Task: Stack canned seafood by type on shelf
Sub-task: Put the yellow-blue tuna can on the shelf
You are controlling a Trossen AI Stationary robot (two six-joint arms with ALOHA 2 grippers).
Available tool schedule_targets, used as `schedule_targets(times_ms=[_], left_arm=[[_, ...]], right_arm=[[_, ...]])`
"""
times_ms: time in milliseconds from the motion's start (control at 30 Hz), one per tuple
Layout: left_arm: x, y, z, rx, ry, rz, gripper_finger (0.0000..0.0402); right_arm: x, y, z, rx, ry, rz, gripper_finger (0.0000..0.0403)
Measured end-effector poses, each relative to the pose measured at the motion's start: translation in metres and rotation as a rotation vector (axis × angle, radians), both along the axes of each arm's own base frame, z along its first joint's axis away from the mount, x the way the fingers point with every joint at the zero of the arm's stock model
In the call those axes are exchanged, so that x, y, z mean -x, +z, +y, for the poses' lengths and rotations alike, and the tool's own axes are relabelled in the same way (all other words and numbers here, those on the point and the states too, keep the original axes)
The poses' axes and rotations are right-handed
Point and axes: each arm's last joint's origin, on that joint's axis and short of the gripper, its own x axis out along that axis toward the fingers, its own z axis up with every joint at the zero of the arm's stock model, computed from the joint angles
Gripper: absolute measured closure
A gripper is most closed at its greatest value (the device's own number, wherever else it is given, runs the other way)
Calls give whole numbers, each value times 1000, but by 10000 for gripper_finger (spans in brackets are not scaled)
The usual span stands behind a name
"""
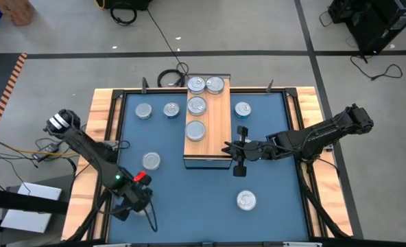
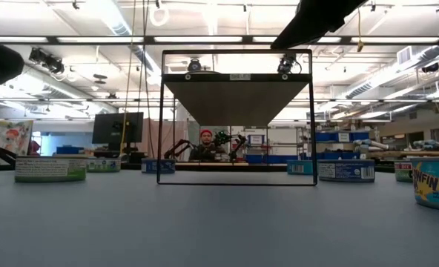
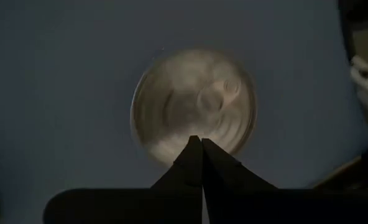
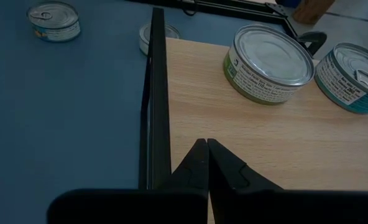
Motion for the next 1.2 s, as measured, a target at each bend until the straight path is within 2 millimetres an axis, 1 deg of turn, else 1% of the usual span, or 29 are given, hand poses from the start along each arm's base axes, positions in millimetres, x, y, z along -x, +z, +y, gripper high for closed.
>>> schedule_targets(times_ms=[133, 300, 400, 500, 600, 700, 800, 967, 1133, 1200], left_arm=[[-7, -4, -7, 34, 1, -39, 402], [-10, -6, -9, 58, 4, -81, 402], [-8, -16, -8, 68, 10, -88, 402], [-6, -25, -4, 63, 25, -78, 402], [-6, -29, -2, 49, 41, -105, 402], [-8, -31, -2, 43, 55, -149, 402], [-9, -32, -2, 34, 67, -184, 402], [-10, -32, -1, -6, 84, -216, 402], [-11, -32, 2, -53, 93, -249, 402], [-14, -32, 5, -73, 98, -268, 402]], right_arm=[[0, 1, 0, -2, 0, -7, 398], [-1, 1, 0, -5, 0, -19, 398], [-2, 2, 0, -11, -2, -29, 397], [-2, 2, 0, -65, -6, -33, 395], [-3, 2, -1, -124, 10, -29, 390], [-4, 2, -3, -140, 20, -35, 385], [-8, 1, -2, -148, 16, -52, 387], [-22, -11, 5, -140, 39, -62, 398], [-38, -22, 9, -119, 56, -105, 394], [-41, -23, 9, -108, 66, -116, 395]])
